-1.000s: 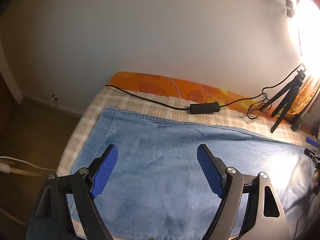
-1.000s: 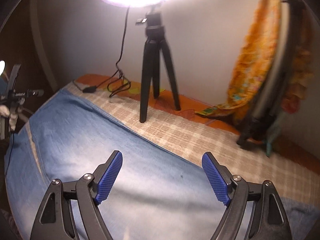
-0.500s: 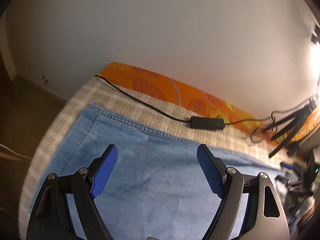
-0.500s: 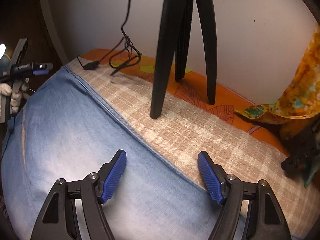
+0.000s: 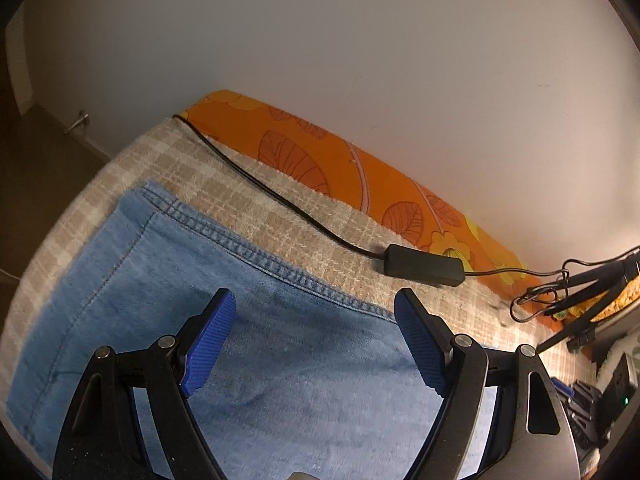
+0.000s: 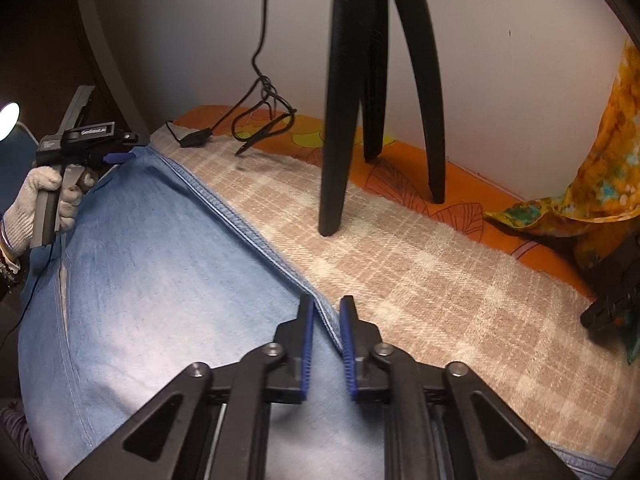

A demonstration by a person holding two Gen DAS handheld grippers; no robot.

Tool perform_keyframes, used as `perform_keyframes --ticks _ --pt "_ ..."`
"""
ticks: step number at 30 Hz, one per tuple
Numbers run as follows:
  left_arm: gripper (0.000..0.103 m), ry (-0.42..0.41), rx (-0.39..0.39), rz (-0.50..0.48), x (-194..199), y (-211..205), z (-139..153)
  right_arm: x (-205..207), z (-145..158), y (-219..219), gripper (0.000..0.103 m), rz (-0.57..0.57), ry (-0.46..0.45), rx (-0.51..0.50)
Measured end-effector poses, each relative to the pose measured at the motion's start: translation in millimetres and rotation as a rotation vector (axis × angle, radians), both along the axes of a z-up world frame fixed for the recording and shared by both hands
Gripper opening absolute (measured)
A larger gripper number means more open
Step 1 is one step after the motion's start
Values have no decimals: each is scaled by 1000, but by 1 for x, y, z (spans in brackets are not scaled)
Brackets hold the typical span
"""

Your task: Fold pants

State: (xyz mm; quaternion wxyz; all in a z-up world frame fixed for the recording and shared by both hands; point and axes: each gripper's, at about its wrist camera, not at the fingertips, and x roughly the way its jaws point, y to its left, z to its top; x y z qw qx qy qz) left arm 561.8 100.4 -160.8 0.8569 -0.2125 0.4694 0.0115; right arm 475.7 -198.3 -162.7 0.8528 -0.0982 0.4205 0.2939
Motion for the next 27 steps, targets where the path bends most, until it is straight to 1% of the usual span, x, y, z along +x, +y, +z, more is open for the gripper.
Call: perform_keyframes --ticks 4,6,8,11,13,15,17,19,23,24,26,27 --pt "81 17 -14 20 1 2 -4 -13 16 6 4 10 -46 8" --pt "82 26 -8 22 3 0 -6 -24 28 1 4 12 -62 35" --pt "82 31 -5 30 4 -2 -7 -37 38 -1 4 22 -89 41" --pt "82 44 -16 54 7 -1 -7 -66 53 2 3 67 -134 36" --pt "82 59 -21 71 10 -2 -8 -83 58 2 3 97 -145 38" --pt "83 75 -7 74 13 -5 -8 -98 59 7 2 130 -149 44" --pt "83 92 27 74 17 -12 -8 -114 61 7 2 171 -153 55" --pt "85 106 75 59 21 -21 -9 -127 59 10 2 197 -157 45" --pt "85 107 237 17 22 -46 -14 -144 58 20 2 236 -170 13" --pt "84 99 262 14 21 -50 -15 -147 59 20 2 242 -175 9" --pt "83 70 287 29 18 -55 -17 -151 59 22 2 249 -175 11" --pt "79 55 287 45 16 -55 -17 -154 60 22 2 252 -173 15"
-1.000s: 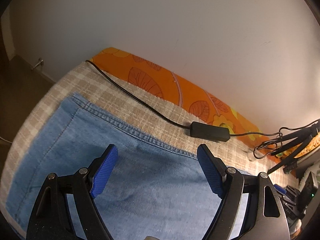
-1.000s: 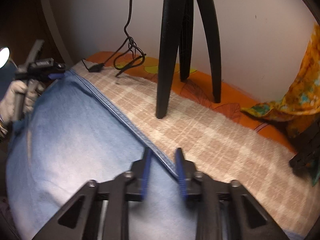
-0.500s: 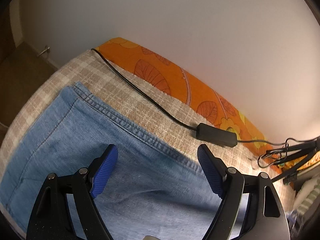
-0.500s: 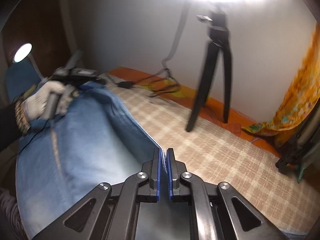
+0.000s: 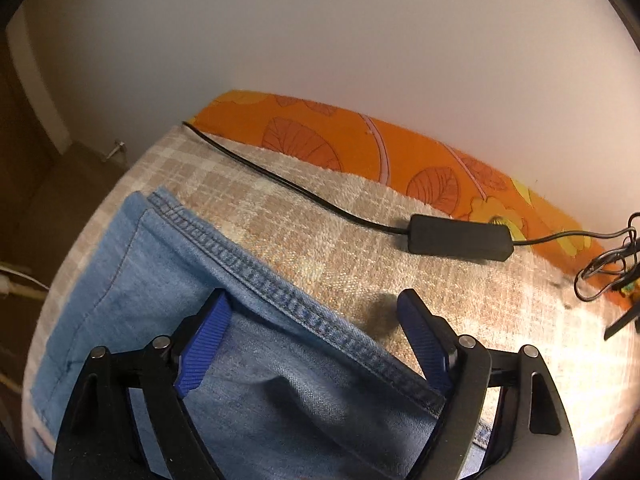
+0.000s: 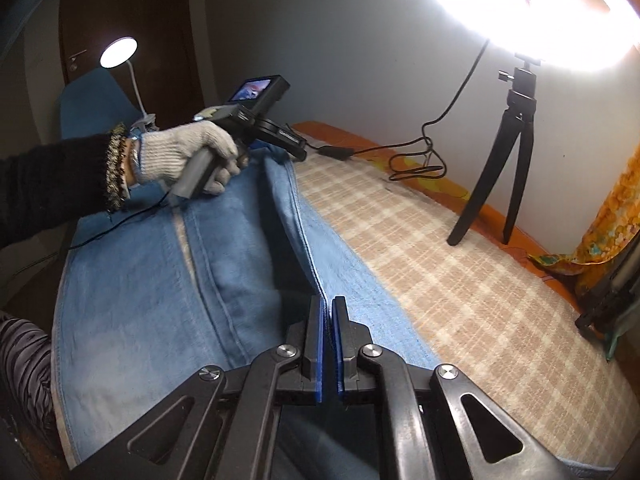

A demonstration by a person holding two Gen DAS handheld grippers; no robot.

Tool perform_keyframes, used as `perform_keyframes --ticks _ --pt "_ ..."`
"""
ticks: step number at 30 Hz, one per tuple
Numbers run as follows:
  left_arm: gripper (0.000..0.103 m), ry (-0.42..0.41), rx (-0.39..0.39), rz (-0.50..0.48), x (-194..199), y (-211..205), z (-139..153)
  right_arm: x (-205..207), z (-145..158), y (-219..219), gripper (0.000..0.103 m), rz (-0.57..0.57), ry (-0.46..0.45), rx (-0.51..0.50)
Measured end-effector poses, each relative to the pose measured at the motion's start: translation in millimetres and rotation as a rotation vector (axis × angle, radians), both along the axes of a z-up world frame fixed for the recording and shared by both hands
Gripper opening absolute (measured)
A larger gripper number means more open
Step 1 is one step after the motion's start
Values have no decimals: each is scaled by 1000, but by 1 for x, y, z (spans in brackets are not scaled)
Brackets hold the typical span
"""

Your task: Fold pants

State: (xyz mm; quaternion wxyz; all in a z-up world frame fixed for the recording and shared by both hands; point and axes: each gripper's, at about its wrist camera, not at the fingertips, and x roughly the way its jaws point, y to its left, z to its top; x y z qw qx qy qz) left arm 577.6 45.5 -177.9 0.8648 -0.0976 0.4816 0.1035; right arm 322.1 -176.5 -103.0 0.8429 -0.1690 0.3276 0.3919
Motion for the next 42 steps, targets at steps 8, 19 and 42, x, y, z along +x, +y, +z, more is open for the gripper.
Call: perform_keyframes --ticks 8,19,42 --pt "9 -110 -134 101 -19 34 1 -4 2 1 0 -18 -19 -17" --pt "5 -144 -187 76 -35 37 -3 82 -14 -13 74 -95 -42 -195" --pt "3 -315 -295 77 -104 77 59 36 28 -6 2 -72 -34 -160"
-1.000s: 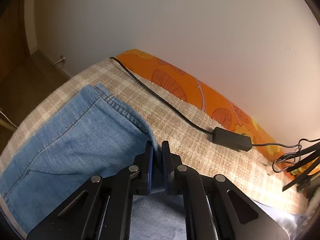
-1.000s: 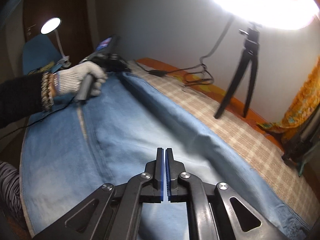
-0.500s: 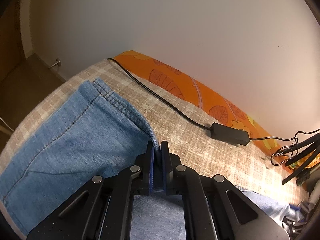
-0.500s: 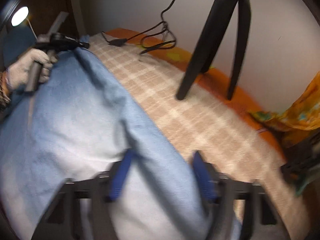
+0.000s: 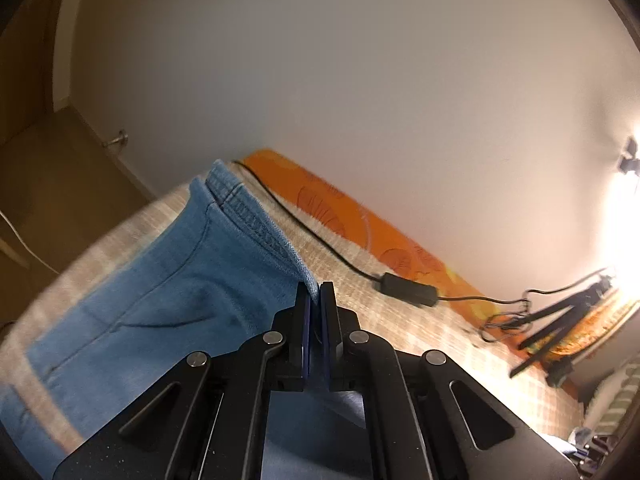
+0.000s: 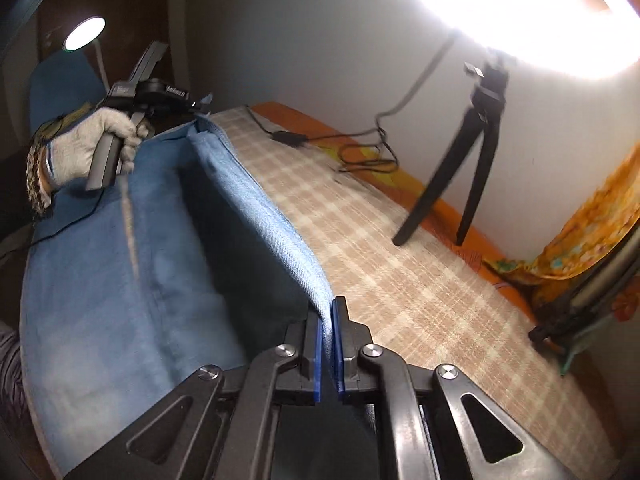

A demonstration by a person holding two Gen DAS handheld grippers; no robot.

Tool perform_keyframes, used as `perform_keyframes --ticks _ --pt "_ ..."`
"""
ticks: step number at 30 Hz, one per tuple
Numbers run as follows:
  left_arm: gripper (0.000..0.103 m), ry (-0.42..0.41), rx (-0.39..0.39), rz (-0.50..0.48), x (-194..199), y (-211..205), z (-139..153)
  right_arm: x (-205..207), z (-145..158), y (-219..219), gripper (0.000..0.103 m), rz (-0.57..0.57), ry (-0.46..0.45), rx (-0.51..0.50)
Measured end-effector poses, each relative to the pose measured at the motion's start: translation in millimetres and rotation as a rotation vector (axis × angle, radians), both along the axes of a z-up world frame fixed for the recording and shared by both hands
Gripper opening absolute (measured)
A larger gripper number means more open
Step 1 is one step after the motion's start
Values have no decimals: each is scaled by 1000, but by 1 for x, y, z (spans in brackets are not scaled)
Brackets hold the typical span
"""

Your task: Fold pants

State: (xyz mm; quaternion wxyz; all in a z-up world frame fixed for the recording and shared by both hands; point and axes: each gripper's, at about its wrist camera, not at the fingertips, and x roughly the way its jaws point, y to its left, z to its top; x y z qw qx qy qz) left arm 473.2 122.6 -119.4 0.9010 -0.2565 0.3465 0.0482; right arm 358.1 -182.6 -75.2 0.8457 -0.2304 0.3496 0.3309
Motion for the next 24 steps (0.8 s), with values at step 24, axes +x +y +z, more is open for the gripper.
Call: perform_keyframes --ticks 24 --pt "3 -32 -259 72 -191 61 -31 -181 -13 24 1 35 2 -122"
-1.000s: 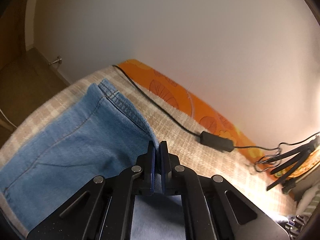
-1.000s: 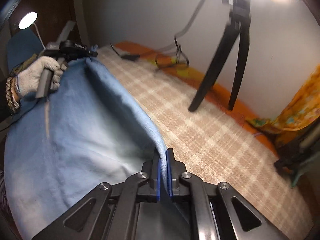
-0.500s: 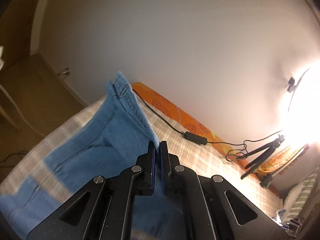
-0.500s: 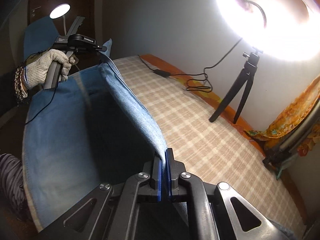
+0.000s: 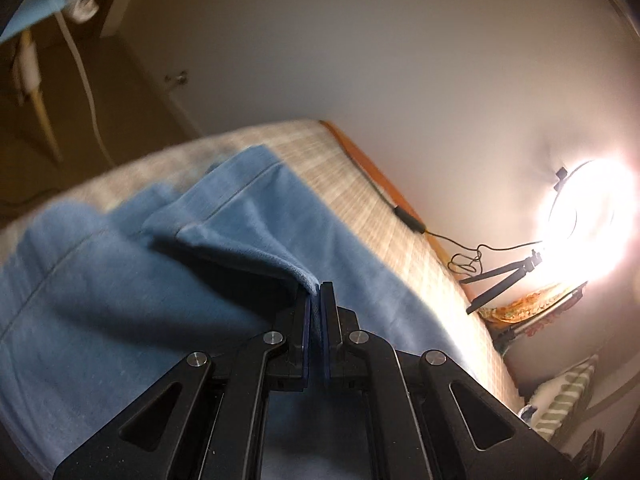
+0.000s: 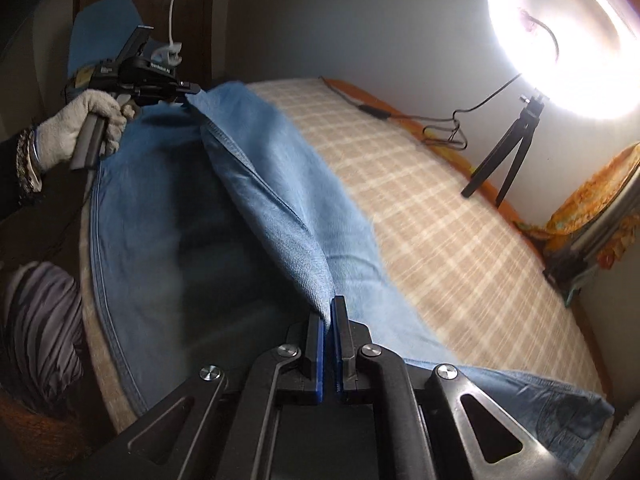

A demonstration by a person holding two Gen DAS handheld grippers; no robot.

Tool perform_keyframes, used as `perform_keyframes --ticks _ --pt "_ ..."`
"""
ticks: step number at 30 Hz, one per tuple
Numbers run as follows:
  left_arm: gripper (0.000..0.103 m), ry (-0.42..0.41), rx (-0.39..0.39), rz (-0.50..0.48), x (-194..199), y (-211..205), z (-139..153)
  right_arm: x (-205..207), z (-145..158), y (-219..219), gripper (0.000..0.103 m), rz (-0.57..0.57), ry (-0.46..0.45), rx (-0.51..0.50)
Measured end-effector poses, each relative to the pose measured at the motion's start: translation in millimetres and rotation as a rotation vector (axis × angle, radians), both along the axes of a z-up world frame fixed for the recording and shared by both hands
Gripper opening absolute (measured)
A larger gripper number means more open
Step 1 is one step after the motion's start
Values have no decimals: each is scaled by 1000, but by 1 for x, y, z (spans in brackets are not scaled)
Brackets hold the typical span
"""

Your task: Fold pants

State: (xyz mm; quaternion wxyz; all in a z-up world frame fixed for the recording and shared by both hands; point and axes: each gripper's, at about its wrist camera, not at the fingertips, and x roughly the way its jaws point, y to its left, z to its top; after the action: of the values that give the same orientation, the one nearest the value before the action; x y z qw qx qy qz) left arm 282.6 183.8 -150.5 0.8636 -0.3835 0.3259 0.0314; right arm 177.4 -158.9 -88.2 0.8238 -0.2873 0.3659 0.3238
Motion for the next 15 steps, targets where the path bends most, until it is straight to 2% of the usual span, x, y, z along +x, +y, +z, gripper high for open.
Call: perform_keyframes --ticks 4,7,8,9,14,15 --pt "4 -22 -22 15 -7 5 -5 -6 -10 4 1 -14 10 -28" --pt "19 -7 -75 53 -5 13 -12 -5 -14 5 1 -22 18 -40" --pt "32 9 -88 67 -6 18 -14 -4 -15 5 1 -25 22 -42" --pt "36 15 -100 80 -9 25 -17 -4 -15 6 1 -25 25 -46" --pt "36 24 -130 113 -5 41 -22 -3 -21 7 4 -11 56 -68" --pt "33 25 -134 108 -3 43 -22 -2 -22 7 6 -8 68 -71"
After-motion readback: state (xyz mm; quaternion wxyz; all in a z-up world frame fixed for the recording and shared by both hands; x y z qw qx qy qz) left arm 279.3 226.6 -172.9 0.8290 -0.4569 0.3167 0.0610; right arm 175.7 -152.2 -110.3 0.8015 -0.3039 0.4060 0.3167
